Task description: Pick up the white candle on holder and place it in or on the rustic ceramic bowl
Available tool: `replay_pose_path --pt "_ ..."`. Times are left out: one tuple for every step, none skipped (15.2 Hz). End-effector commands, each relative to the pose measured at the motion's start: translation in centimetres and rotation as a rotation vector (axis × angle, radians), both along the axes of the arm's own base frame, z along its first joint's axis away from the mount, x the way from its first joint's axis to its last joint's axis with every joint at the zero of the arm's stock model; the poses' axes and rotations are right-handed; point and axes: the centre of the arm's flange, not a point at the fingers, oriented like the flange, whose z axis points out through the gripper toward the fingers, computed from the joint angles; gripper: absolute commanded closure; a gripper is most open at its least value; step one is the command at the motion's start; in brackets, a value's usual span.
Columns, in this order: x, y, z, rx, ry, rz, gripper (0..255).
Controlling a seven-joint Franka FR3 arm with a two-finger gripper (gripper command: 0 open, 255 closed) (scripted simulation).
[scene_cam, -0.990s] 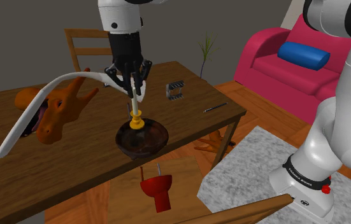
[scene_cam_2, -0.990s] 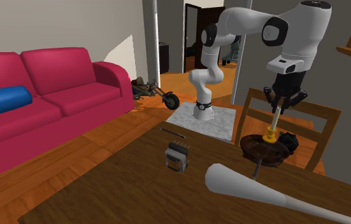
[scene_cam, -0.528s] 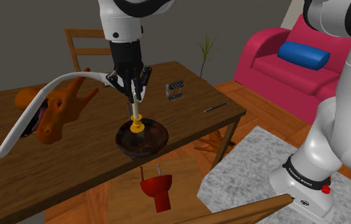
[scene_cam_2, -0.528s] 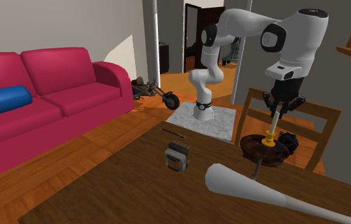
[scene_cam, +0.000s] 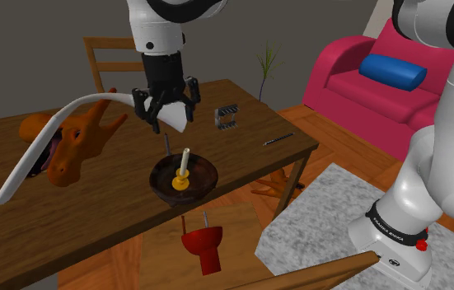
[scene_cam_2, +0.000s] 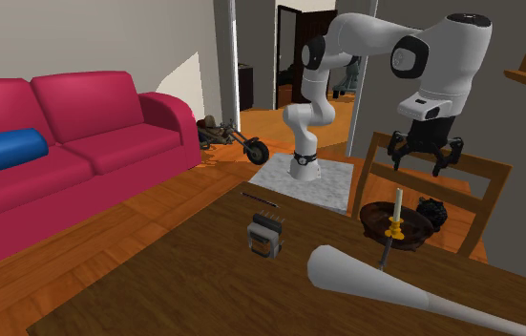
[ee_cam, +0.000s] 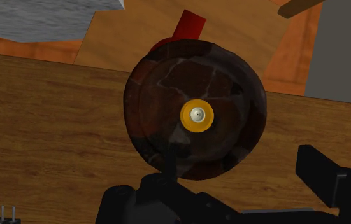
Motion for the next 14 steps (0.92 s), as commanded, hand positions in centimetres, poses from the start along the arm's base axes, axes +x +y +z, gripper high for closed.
replay_pose_path --pt "0.0 0.0 0.0 0.0 0.0 0.0 0" --pt "0.0 0.0 0.0 0.0 0.0 0.0 0" --pt "0.2 0.0 1.3 0.0 0.0 0.0 0" --pt "0.4 0.0 2.6 0.0 0.0 0.0 0" --pt "0.6 -0.1 3.9 0.0 0.0 0.0 0" --pt "0.7 -0.1 4.9 0.0 0.0 0.0 0" --pt "0.7 -0.1 4.9 0.0 0.0 0.0 0" --pt "0.7 -0.1 4.9 0.0 0.0 0.0 0" --pt "0.7 -0.1 4.9 0.0 0.0 0.0 0" --pt "0.7 -0.1 4.9 0.0 0.0 0.0 0" --pt "0.7 -0.1 4.9 0.0 0.0 0.0 0" --pt "0.7 -0.1 4.9 0.0 0.0 0.0 0" --pt "0.7 -0.1 4.9 0.0 0.0 0.0 0" --pt "0.7 -0.1 4.9 0.0 0.0 0.0 0"
